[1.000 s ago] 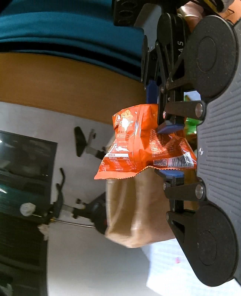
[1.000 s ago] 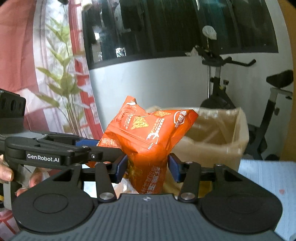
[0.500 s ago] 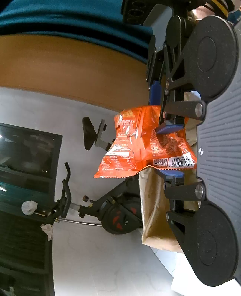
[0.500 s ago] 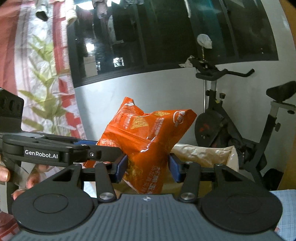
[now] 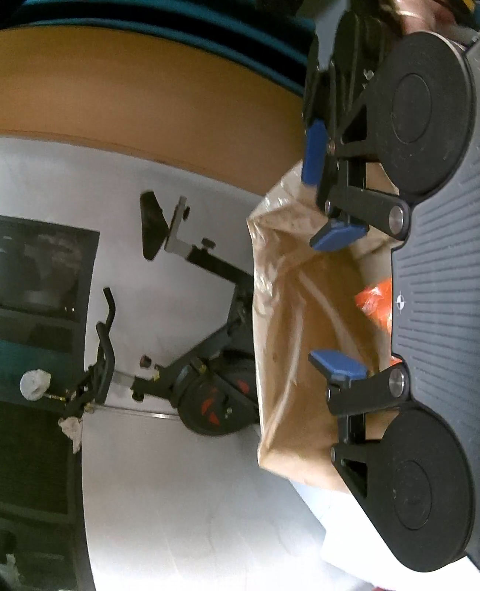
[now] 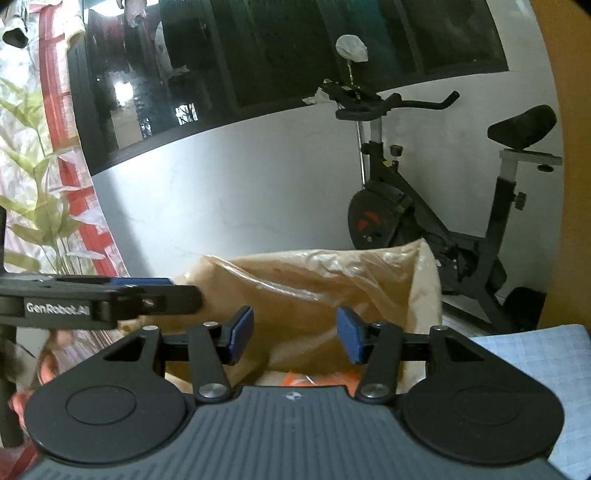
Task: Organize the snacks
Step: 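Lift both orange bags over the box and open both tools to drop them, then grasp the green-and-white bag with the left tool while the right tool grasps the yellow bag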
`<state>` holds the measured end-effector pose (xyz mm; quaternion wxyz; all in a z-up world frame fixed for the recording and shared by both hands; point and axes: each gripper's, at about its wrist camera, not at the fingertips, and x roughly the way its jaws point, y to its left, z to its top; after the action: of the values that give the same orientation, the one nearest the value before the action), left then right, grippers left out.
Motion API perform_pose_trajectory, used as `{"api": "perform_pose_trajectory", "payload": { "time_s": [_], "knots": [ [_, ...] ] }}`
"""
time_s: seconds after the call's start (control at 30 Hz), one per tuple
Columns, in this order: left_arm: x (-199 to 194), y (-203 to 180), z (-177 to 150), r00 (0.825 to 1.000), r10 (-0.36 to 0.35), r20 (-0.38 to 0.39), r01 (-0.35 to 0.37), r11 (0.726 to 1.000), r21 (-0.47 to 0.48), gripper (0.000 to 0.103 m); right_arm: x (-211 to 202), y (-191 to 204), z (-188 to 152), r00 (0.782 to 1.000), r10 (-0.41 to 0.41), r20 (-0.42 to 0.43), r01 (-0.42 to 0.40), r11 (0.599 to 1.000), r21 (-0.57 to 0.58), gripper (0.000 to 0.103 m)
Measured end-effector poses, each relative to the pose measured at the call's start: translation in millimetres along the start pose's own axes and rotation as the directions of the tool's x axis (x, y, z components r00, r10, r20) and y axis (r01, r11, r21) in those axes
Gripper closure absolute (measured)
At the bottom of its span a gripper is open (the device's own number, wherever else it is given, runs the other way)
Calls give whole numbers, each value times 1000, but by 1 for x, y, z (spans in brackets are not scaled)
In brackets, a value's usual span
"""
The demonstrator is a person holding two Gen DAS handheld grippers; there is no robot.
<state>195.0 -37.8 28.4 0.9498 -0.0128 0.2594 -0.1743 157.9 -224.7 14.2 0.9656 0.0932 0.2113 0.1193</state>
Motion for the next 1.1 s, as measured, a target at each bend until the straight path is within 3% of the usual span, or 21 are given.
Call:
{"api": "perform_pose_trajectory", "payload": {
  "time_s": [0.23, 0.5, 0.63, 0.87, 1.1],
  "knots": [
    [-43, 7, -17, 999, 24, 40, -26, 999, 32, 29, -41, 5, -18, 999, 6, 51, -2, 998, -65, 38],
    [-63, 5, -66, 999, 28, -17, -27, 998, 54, 29, -67, 22, -52, 998, 7, 69, -2, 997, -72, 32],
    [-63, 6, -92, 998, 49, -48, -46, 998, 50, 29, -70, 31, -82, 999, -2, 33, 5, 997, -73, 32],
    [-59, 0, -135, 995, 3, -102, 3, 999, 52, 29, -71, 38, -129, 997, -56, -46, 53, 996, -72, 30],
    [-72, -24, -181, 998, 51, -47, -41, 980, 195, 29, -81, 35, -151, 992, -103, -68, 97, 992, -79, 19]
  ]
}}
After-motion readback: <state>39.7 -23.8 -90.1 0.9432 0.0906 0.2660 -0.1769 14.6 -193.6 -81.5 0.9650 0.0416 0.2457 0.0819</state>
